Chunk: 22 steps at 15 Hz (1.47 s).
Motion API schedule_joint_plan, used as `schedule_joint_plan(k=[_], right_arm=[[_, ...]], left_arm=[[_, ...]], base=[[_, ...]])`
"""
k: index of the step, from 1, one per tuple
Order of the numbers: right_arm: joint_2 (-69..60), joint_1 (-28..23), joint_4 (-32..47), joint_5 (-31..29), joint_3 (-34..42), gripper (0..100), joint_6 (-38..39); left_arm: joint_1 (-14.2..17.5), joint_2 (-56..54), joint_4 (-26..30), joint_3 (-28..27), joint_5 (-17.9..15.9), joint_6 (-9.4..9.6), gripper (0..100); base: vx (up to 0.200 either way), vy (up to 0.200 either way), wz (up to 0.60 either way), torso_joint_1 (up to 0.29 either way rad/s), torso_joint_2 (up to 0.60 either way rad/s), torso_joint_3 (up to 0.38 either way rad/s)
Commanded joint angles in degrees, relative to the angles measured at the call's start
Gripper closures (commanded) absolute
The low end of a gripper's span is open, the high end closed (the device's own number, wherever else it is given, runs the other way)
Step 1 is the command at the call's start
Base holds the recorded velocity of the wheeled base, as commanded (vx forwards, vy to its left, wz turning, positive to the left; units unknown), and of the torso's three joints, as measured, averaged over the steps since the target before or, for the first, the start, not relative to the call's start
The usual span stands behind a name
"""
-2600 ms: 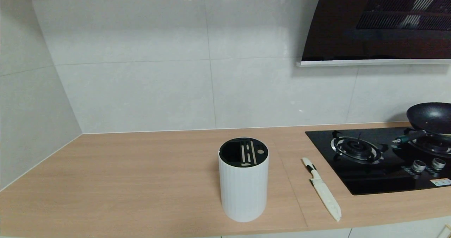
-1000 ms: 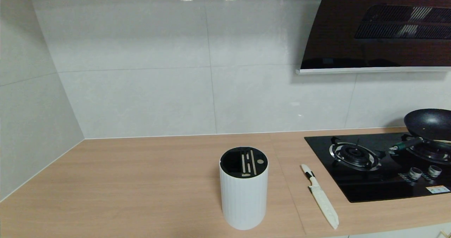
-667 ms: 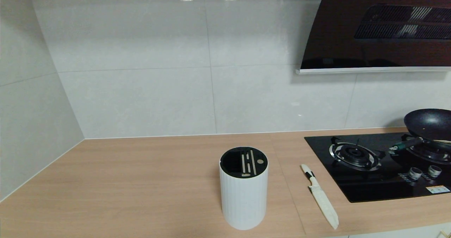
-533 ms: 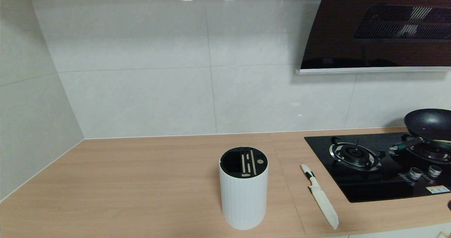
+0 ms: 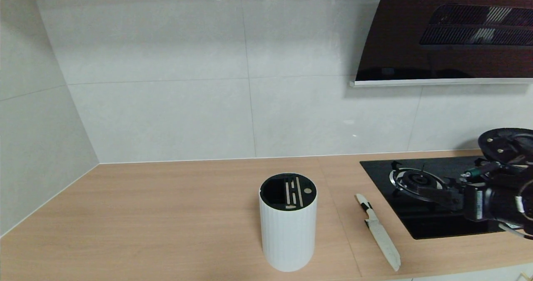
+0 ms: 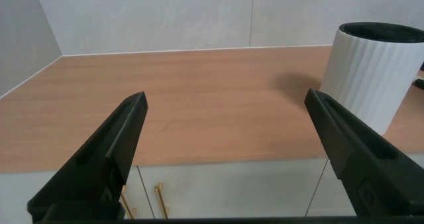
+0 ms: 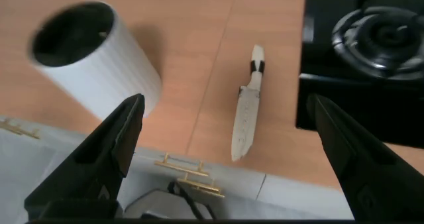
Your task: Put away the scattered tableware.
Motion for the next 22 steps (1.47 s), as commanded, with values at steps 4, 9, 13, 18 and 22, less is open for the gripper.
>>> schedule_joint_plan(k=[4,9,13,18,22], right_arm=[[29.26,0.94,-4.10,-0.79,-10.50,0,-0.20],[45.52,1.91,-14.12,-4.92,-13.14,0,-0.55],[54.40,3.67,-24.05,-8.18,-14.46,0,-0.46],[59.14,3.93,-25.81,-10.29,-16.39,0,-0.46],[60.90,3.84,-25.81,-11.08,-18.15,0,-0.29]], left_arm=[[0.07,0.00,0.06,0.00,-0.01,0.04,0],[-0.02,0.00,-0.02,0.00,-0.01,-0.05,0],[-0.02,0.00,-0.02,0.00,-0.01,-0.05,0],[-0.02,0.00,-0.02,0.00,-0.01,-0.05,0],[-0.02,0.00,-0.02,0.00,-0.01,-0.05,0]], base=[[0.000,0.000,0.00,0.000,0.00,0.000],[0.000,0.000,0.00,0.000,0.00,0.000],[0.000,0.000,0.00,0.000,0.00,0.000],[0.000,0.000,0.00,0.000,0.00,0.000],[0.000,0.000,0.00,0.000,0.00,0.000]])
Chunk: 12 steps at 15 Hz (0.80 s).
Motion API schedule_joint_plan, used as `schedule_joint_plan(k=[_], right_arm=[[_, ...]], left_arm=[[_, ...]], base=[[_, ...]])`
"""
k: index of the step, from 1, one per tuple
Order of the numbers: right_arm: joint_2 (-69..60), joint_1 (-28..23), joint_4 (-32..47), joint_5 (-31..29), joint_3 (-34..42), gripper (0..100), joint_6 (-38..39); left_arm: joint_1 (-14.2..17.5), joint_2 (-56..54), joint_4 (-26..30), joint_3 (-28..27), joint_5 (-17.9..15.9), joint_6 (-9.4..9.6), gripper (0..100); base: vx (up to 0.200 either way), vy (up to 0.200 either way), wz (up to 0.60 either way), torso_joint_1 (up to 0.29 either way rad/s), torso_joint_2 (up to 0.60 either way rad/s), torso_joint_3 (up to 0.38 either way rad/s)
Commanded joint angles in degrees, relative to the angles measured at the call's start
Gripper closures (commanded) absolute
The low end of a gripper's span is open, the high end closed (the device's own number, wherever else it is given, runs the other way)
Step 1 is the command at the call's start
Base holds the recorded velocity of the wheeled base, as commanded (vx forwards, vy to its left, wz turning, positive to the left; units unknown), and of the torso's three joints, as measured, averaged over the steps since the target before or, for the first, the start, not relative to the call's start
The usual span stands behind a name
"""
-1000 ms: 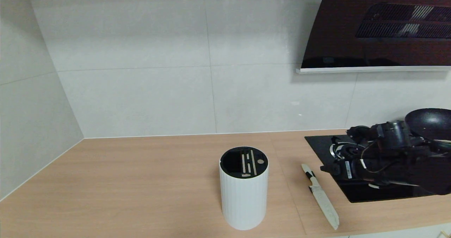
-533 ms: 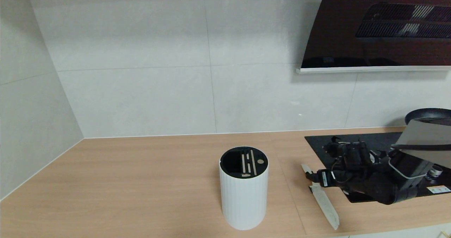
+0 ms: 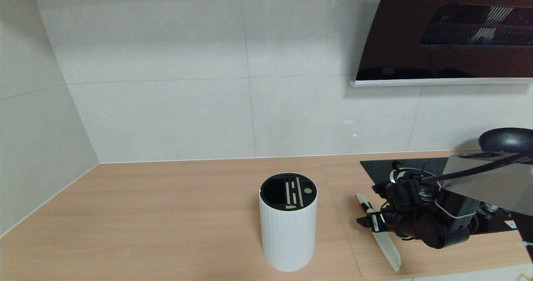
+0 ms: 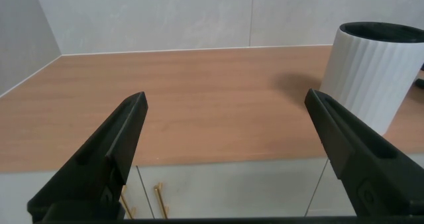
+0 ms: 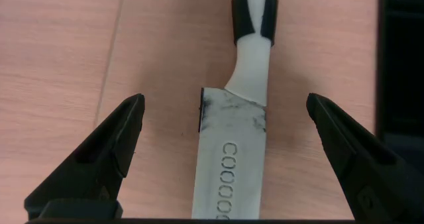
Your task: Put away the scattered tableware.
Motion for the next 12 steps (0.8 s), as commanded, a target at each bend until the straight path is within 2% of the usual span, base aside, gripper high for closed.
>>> schedule_joint_plan(k=[1,12], right_arm=[[1.28,0.01,0.04,-0.04,-0.51,0,0.04],[3.39,-0.07,0.13,-1.36,-2.80,0,0.30]], left_arm=[[0.05,0.00,-0.02,0.00,-0.01,0.02,0],[-0.04,0.00,-0.02,0.00,0.07,-0.07,0]], base=[[0.000,0.000,0.00,0.000,0.00,0.000],[0.000,0.000,0.00,0.000,0.00,0.000]])
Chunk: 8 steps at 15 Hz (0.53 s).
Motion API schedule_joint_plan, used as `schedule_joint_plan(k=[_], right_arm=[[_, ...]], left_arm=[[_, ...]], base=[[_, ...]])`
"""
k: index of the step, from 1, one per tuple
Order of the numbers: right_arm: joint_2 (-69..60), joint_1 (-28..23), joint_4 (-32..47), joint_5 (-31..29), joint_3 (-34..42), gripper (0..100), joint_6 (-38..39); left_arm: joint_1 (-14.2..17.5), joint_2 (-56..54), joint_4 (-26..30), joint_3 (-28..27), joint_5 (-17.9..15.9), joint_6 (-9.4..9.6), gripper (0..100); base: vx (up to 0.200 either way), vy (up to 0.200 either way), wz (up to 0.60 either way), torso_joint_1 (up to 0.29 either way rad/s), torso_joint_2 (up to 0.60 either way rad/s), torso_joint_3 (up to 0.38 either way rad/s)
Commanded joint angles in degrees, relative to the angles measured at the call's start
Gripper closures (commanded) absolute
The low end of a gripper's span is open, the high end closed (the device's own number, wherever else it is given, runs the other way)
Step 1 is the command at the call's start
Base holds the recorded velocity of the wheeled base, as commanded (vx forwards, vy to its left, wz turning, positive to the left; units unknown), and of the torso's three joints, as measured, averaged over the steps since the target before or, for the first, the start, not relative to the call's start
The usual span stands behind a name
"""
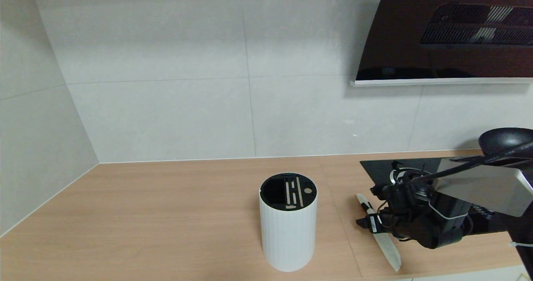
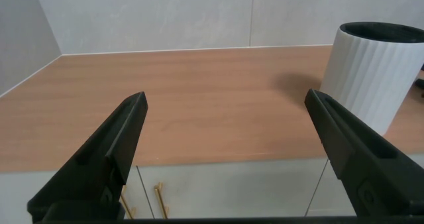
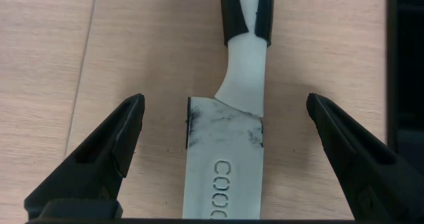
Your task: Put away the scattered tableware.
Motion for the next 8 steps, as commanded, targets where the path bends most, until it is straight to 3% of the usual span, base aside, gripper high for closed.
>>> schedule_joint_plan(k=[1,4,5,8], right_arm=[[0.16,0.01,-0.04,-0.09,-0.15,0,0.01],[0.16,-0.08,0.22,-0.09,-0.15,0,0.01],[0.16,-0.08,0.13,-0.09,-0.15,100,0.01],[0.07,-0.08,0.31,0.00,-0.15,100,0.01]], left_arm=[[-0.02,0.00,-0.02,0.00,-0.04,0.08,0],[0.07,0.00,-0.02,0.00,0.05,0.00,0],[0.07,0.00,-0.02,0.00,-0.04,0.00,0],[-0.02,0.00,-0.02,0.00,-0.04,0.00,0]], base=[[0.000,0.000,0.00,0.000,0.00,0.000],[0.000,0.000,0.00,0.000,0.00,0.000],[0.000,0.000,0.00,0.000,0.00,0.000],[0.000,0.000,0.00,0.000,0.00,0.000]])
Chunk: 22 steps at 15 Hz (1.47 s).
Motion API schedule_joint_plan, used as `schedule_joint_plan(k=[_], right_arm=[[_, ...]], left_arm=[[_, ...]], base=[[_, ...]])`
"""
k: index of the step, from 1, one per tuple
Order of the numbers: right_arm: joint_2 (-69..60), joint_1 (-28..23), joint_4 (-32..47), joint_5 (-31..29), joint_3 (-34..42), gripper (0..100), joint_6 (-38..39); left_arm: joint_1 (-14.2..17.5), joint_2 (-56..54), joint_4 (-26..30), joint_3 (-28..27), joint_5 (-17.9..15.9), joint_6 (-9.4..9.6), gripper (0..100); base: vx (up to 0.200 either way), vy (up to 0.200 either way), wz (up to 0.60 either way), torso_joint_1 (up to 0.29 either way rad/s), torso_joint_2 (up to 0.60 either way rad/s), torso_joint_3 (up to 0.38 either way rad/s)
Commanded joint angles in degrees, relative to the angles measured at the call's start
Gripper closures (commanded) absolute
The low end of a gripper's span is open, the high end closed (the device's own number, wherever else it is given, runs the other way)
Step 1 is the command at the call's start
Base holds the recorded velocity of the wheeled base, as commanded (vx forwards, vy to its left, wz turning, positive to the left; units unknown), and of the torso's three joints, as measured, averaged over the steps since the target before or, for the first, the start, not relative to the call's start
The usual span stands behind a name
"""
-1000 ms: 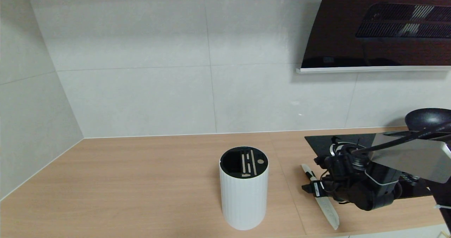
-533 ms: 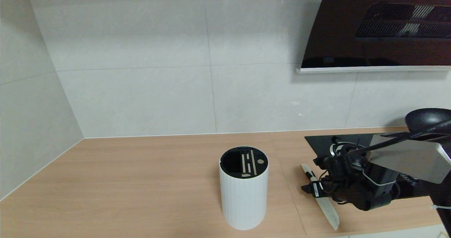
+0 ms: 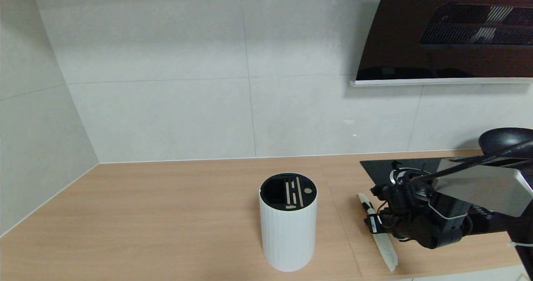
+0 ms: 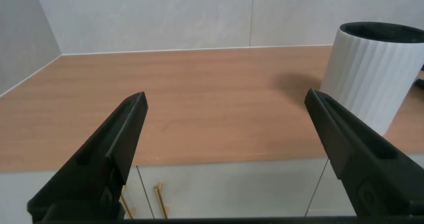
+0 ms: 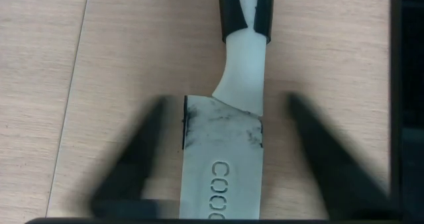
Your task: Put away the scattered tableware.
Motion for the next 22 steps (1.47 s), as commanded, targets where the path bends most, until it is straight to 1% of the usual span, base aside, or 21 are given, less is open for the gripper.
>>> schedule_joint_plan(k=[1,6,9,10,12,13,14,15,16,17,18,19,20,22], right_arm=[[-0.23,0.01,0.01,-0.02,0.13,100,-0.02],[-0.14,0.01,-0.34,-0.11,0.13,100,-0.02],[-2.17,-0.17,-0.69,-0.11,1.18,100,0.06],[-4.36,-0.17,-2.27,-0.11,3.64,100,-0.20],[-8.41,0.18,-9.48,-0.02,7.42,100,0.06],[-9.46,0.27,-10.71,-0.02,8.13,100,0.06],[-13.59,0.36,-11.76,-0.02,9.45,100,-0.02],[-19.83,0.36,-10.62,-0.02,9.53,100,0.15],[-25.10,0.36,-7.46,0.07,8.04,100,0.33],[-28.53,0.45,-2.53,0.15,4.26,100,0.33],[-30.55,0.98,1.42,0.15,1.36,100,0.42],[-34.68,2.29,10.03,0.24,-4.97,100,1.29],[-36.71,3.44,14.25,0.33,-8.66,100,4.11],[-38.90,5.98,17.68,0.59,-12.53,100,6.92]], left_arm=[[0.02,0.00,0.00,0.00,0.05,-0.07,0],[-0.07,0.00,0.09,0.00,0.05,-0.07,0],[-0.07,0.00,0.00,0.00,0.05,-0.16,0],[0.02,0.00,0.00,0.00,0.05,-0.07,0],[0.02,0.00,-0.09,0.00,0.05,0.02,0],[0.02,0.00,-0.26,-0.09,0.22,0.02,0],[0.02,0.00,-0.35,-1.67,0.14,-0.33,0],[-0.07,0.00,0.88,-5.71,-0.04,-0.60,0],[-0.51,2.46,3.43,-10.90,-1.53,-0.07,0],[-0.94,6.94,5.80,-16.52,-4.52,0.28,0],[-1.03,10.37,6.77,-19.86,-6.81,0.28,0],[-1.12,19.42,7.65,-26.37,-12.17,0.28,0],[-1.12,27.16,7.56,-31.29,-15.68,0.28,0],[-1.12,40.78,7.47,-39.64,-18.41,0.28,0]], base=[[0.000,0.000,0.00,0.000,0.00,0.000],[0.000,0.000,0.00,0.000,0.00,0.000],[0.000,0.000,0.00,0.000,0.00,0.000],[0.000,0.000,0.00,0.000,0.00,0.000],[0.000,0.000,0.00,0.000,0.00,0.000],[0.000,0.000,0.00,0.000,0.00,0.000],[0.000,0.000,0.00,0.000,0.00,0.000],[0.000,0.000,0.00,0.000,0.00,0.000],[0.000,0.000,0.00,0.000,0.00,0.000],[0.000,0.000,0.00,0.000,0.00,0.000],[0.000,0.000,0.00,0.000,0.00,0.000],[0.000,0.000,0.00,0.000,0.00,0.000],[0.000,0.000,0.00,0.000,0.00,0.000],[0.000,0.000,0.00,0.000,0.00,0.000]])
